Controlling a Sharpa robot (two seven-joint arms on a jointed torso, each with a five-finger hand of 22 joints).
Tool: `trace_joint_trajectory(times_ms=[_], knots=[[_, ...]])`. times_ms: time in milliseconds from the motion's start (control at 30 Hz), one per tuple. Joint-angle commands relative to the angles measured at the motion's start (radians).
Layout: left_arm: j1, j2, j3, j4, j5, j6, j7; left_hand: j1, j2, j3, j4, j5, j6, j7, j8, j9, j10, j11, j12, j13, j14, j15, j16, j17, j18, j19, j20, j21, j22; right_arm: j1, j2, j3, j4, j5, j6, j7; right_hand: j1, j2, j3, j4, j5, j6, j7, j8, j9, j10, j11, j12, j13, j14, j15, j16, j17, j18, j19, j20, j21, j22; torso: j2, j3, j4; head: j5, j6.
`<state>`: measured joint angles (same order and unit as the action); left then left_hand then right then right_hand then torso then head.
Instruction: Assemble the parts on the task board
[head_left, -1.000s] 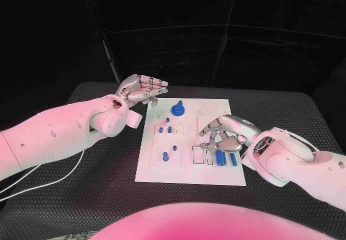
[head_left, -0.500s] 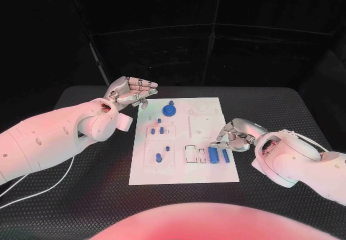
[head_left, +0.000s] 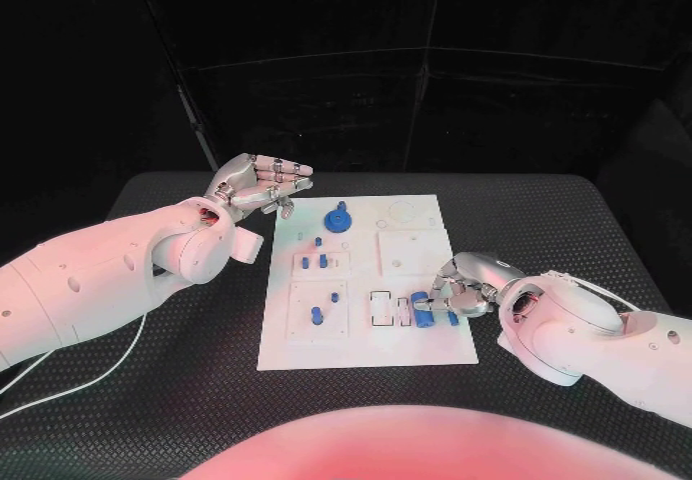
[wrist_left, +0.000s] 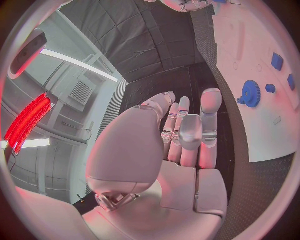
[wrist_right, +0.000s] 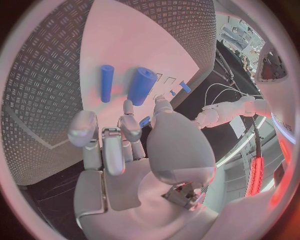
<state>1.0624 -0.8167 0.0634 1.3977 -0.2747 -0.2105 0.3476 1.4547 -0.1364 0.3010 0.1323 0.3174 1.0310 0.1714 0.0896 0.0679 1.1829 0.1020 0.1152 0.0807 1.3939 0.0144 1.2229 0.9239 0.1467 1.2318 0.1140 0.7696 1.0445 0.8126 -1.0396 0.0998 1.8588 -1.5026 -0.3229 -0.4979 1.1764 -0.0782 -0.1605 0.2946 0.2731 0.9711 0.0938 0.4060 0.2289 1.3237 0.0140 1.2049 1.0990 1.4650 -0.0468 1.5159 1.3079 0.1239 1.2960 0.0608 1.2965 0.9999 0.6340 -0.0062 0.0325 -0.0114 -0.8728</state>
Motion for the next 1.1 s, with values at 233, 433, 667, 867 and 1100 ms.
trace_joint_trajectory(times_ms=[233,433,667,867,1100], knots=[[0.001,0.002,0.001,0.001,0.004,0.016,0.003,-0.013,-0.001,0.000,-0.001,-0.006,-0.003,0.005,-0.006,-0.001,-0.008,-0.001,-0.002,0.002,-0.007,0.001,-0.004,-0.001,0.012,-0.007,0.002,-0.006,-0.002,-0.012,0.028,0.001,-0.024,-0.035,0.060,-0.013,0.010,0.009,-0.004,-0.004,0.013,-0.008,-0.007,0.026,0.021,0.011,-0.004,0.011,0.018,0.083,-0.009,0.005,0.140,-0.017,0.002,-0.006,0.003,0.001,0.001,0.0011,0.0007,-0.002,0.000],[0.001,-0.001,0.001,0.001,0.004,0.017,0.002,-0.013,-0.001,0.000,-0.001,-0.006,-0.003,0.005,-0.006,-0.001,-0.008,-0.001,-0.002,0.002,-0.007,0.001,-0.004,-0.001,0.012,-0.007,0.002,-0.006,-0.002,-0.026,0.046,0.000,-0.044,-0.064,0.083,-0.014,0.031,0.016,-0.005,-0.006,0.020,-0.014,-0.009,0.040,0.034,0.012,-0.005,0.015,0.028,0.083,-0.010,0.005,0.140,-0.017,0.001,-0.007,0.003,0.001,0.002,0.0007,0.0005,0.001,0.000],[0.000,-0.002,0.001,0.001,0.004,0.019,0.001,-0.013,-0.001,0.000,-0.001,-0.006,-0.003,0.005,-0.006,-0.001,-0.008,-0.001,-0.002,0.002,-0.007,0.001,-0.004,-0.001,0.012,-0.007,0.002,-0.006,-0.002,-0.043,0.067,0.000,-0.055,-0.076,0.095,-0.014,0.050,0.021,-0.007,-0.008,0.024,-0.017,-0.010,0.053,0.045,0.017,-0.006,0.022,0.041,0.083,-0.011,0.006,0.141,-0.017,0.002,-0.008,0.004,0.004,0.001,0.0011,-0.0008,0.002,0.000],[0.000,-0.002,0.001,0.001,0.004,0.019,0.000,-0.013,-0.001,0.000,-0.001,-0.006,-0.003,0.005,-0.006,-0.001,-0.008,-0.001,-0.002,0.002,-0.007,0.001,-0.004,-0.001,0.012,-0.007,0.002,-0.006,-0.002,-0.048,0.070,0.000,-0.055,-0.082,0.073,-0.015,0.077,0.034,-0.011,-0.009,0.073,-0.027,-0.012,0.069,0.061,0.019,-0.008,0.024,0.051,0.083,-0.013,0.007,0.144,-0.017,0.002,-0.009,0.005,0.006,0.000,0.0003,-0.0003,-0.001,0.000],[-0.002,-0.003,0.001,0.002,0.004,0.020,0.000,-0.013,-0.001,0.000,-0.001,-0.006,-0.003,0.005,-0.006,-0.001,-0.008,-0.001,-0.002,0.002,-0.007,0.001,-0.004,-0.001,0.012,-0.007,0.002,-0.006,-0.002,-0.049,0.053,0.001,-0.026,-0.073,-0.025,-0.016,0.124,0.055,-0.010,-0.014,0.178,-0.027,-0.017,0.089,0.080,0.046,-0.013,0.059,0.101,0.086,-0.017,0.013,0.159,-0.019,0.008,-0.013,0.011,0.018,0.000,0.0023,-0.0012,0.002,0.000]])
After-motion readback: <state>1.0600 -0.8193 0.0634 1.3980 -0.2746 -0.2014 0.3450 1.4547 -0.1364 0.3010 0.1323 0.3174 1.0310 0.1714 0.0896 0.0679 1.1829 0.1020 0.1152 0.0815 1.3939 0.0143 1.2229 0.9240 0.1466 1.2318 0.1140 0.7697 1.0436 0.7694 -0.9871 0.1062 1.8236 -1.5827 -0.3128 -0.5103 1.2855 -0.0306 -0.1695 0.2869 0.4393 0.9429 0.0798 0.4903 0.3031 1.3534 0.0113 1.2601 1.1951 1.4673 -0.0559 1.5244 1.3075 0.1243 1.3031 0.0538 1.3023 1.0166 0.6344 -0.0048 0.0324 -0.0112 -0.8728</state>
